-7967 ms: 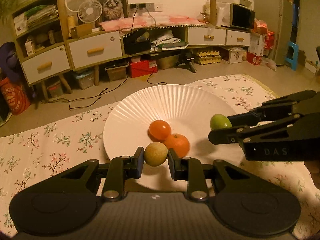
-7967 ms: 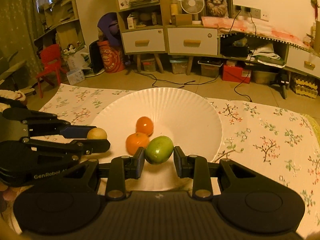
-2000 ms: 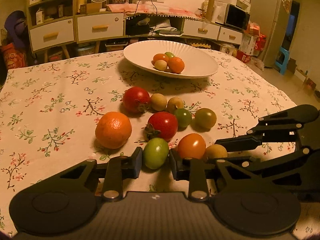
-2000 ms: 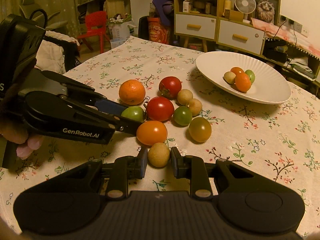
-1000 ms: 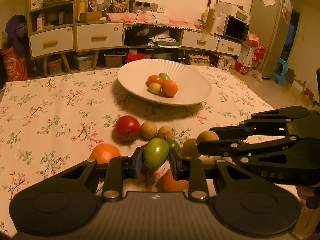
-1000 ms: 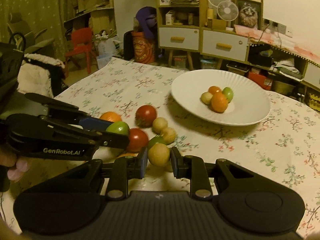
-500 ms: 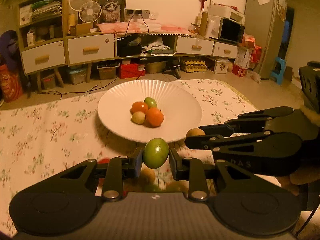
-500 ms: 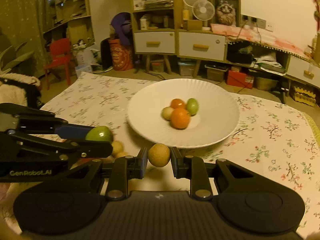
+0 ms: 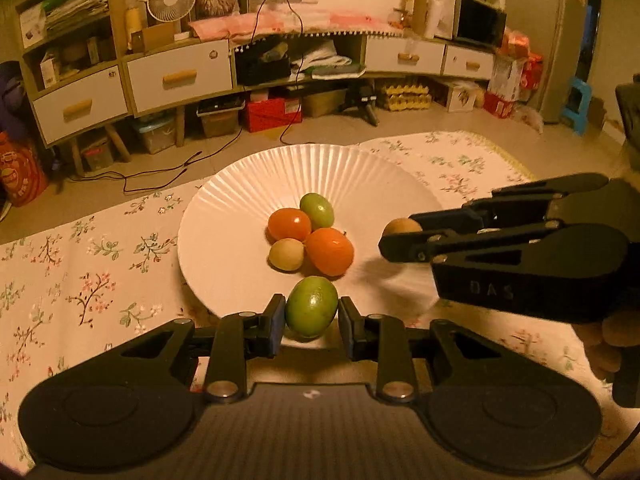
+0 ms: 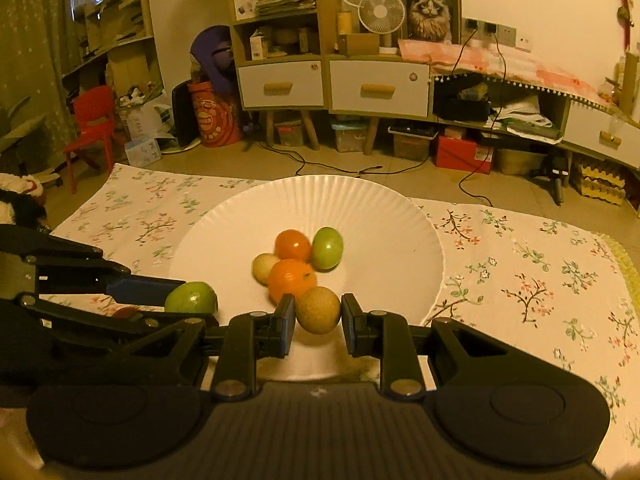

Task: Organize fruits
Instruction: 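Carry the green tomato with the left tool while the right tool carries the tan fruit to the plate, then open the left tool over the plate while the right tool releases the tan fruit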

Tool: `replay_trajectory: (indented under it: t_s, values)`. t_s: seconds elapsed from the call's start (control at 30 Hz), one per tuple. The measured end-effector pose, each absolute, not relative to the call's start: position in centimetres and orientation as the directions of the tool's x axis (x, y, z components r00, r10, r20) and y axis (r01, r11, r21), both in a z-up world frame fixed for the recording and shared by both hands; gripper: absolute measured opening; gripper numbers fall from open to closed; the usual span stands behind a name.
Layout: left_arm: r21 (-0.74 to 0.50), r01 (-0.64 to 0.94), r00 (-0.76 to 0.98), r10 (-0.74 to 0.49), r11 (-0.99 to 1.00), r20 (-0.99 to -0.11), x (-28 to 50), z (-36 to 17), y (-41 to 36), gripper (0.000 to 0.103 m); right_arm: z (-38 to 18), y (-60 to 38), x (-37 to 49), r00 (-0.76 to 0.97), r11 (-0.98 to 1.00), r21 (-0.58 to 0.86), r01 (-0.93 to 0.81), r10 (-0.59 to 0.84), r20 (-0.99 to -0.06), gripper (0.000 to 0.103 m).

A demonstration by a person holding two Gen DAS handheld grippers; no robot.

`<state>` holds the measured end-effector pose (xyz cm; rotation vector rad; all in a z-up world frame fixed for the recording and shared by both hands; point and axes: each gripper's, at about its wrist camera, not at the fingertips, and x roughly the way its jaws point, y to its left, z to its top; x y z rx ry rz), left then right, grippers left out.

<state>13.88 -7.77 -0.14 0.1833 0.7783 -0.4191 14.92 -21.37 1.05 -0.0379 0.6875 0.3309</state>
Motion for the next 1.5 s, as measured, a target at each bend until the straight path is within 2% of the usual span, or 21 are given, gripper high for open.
replay_trajectory:
  t_s: [0.33,0.93,1.03,1.13,1.2,1.33,1.5]
  values:
    - [-0.001,0.42,0.612,-0.284,0.907,-0.738,15.7,-0.7,-8.6,0.034,0.6,-22.0,17.5,0.709,0.953,0.086,-0.29,0.274,-0.65,0.022]
    - [-0.02,0.402,0.622,-0.288,0.916,-0.728,17.0,-1.2,-9.3,0.035,0.3,-22.2,19.4,0.686,0.951,0.11,-0.29,0.287,-0.668,0.022]
    - [-0.014,0.403,0.628,-0.287,0.915,-0.723,16.8,-1.0,-9.4,0.036,0.4,-22.2,19.4,0.688,0.952,0.111,-0.286,0.285,-0.667,0.025]
    - [-0.009,0.406,0.632,-0.288,0.914,-0.719,16.6,-0.9,-9.2,0.039,0.6,-22.4,19.3,0.692,0.951,0.122,-0.283,0.29,-0.661,0.026]
    - [-0.004,0.402,0.638,-0.283,0.916,-0.717,16.4,-0.7,-9.1,0.047,0.8,-22.5,19.2,0.696,0.952,0.124,-0.28,0.29,-0.657,0.028]
    - [-0.008,0.4,0.643,-0.286,0.917,-0.711,16.1,-0.4,-8.8,0.054,1.4,-22.6,19.0,0.698,0.953,0.117,-0.279,0.285,-0.657,0.031]
    - [-0.019,0.39,0.643,-0.288,0.92,-0.71,15.6,-0.2,-8.4,0.063,1.8,-22.6,18.6,0.704,0.957,0.116,-0.267,0.276,-0.654,0.043]
